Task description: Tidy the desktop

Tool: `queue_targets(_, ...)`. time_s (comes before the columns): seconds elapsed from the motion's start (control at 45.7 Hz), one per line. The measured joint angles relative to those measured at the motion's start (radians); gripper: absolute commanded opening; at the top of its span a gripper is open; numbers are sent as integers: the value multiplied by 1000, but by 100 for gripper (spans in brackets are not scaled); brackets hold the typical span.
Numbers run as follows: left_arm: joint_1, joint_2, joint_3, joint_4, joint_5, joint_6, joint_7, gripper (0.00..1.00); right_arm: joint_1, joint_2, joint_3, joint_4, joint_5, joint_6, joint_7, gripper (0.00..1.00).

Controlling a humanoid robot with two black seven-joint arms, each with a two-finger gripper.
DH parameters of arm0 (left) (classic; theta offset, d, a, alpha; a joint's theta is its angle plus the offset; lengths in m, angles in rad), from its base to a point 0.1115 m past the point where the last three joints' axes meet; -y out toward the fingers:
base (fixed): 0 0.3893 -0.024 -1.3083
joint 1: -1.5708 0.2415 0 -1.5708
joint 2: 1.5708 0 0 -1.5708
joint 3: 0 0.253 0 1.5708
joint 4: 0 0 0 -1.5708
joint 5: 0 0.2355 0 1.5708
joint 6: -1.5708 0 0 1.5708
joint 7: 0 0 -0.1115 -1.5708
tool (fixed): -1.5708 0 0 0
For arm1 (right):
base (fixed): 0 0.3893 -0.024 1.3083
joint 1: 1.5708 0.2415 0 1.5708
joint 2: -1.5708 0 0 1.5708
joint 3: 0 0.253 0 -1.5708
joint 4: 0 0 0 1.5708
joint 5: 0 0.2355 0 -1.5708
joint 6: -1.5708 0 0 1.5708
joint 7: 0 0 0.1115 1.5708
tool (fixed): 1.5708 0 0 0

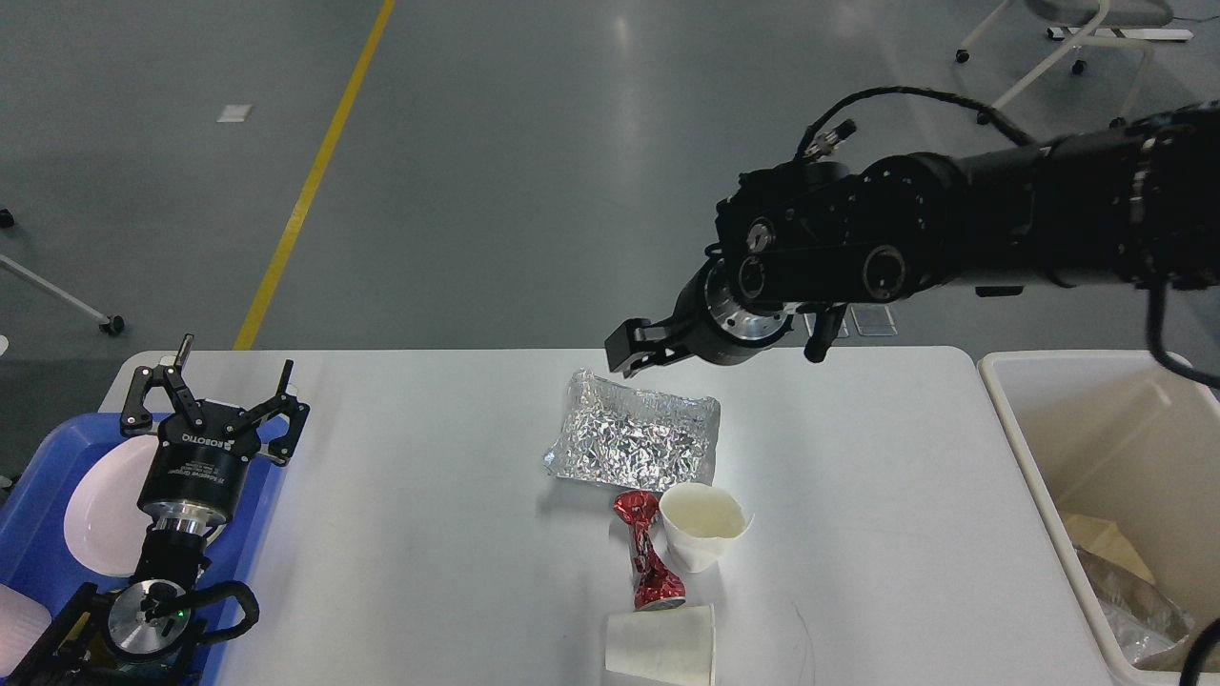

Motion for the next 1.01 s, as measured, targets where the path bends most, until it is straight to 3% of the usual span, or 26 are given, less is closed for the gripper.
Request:
queue_targets(0.263, 0, 0, 0, 0, 0, 0, -1, 96, -283, 93, 236, -76, -626, -21, 61, 97)
queue_targets(0.46, 0, 0, -1, 0, 0, 0, -2, 96, -464, 178, 259, -218, -884, -168, 76, 96)
queue_targets(0.832, 0, 0, 0, 0, 0, 0, -2, 96, -680, 201, 255, -374, -1090, -270, 88, 93)
queue_targets(1.007, 0, 0, 0, 0, 0, 0, -2, 96, -743, 197, 256, -429, -1122, -314, 88, 86)
